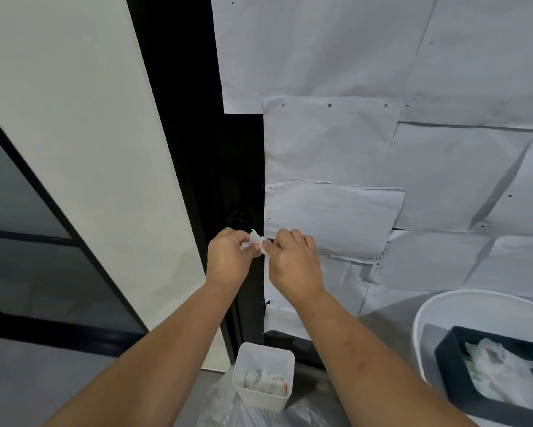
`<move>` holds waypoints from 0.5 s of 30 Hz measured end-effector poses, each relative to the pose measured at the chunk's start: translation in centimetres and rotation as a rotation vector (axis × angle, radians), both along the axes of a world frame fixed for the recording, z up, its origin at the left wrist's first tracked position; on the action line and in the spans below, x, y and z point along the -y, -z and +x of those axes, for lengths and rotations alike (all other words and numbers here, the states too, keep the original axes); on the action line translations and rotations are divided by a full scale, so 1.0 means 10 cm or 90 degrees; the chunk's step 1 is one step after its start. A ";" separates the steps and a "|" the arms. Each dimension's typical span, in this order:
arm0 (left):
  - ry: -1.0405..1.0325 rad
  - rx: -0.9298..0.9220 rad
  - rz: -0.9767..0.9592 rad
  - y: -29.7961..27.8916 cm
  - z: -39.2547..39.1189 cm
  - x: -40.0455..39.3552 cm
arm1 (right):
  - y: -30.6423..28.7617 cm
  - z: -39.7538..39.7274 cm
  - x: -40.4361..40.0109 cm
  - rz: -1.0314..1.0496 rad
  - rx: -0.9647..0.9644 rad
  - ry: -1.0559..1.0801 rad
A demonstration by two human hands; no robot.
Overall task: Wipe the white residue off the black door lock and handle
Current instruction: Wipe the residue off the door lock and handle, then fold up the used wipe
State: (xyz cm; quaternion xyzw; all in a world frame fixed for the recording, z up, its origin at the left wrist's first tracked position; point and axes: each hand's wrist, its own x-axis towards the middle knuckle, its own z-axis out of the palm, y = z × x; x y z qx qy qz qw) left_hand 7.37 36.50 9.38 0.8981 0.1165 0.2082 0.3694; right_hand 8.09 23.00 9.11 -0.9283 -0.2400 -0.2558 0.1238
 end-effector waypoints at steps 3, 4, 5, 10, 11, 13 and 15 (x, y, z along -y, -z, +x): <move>0.025 -0.028 -0.007 0.11 -0.05 0.04 | 0.06 -0.09 0.01 -0.033 -0.048 0.016; 0.026 -0.037 -0.014 0.16 -0.08 0.04 | 0.10 -0.12 0.02 -0.029 -0.076 0.025; 0.026 -0.048 -0.019 0.19 -0.11 0.04 | 0.14 -0.15 0.03 -0.009 -0.107 0.032; 0.069 -0.078 -0.020 0.36 -0.25 -0.13 | 0.30 -0.23 -0.05 0.116 -0.291 0.045; 0.080 -0.084 -0.019 0.38 -0.29 -0.18 | 0.34 -0.27 -0.09 0.149 -0.319 0.049; 0.095 -0.092 -0.046 0.41 -0.37 -0.25 | 0.43 -0.35 -0.15 0.211 -0.372 0.058; 0.108 -0.095 -0.080 0.45 -0.46 -0.30 | 0.50 -0.42 -0.19 0.257 -0.413 0.077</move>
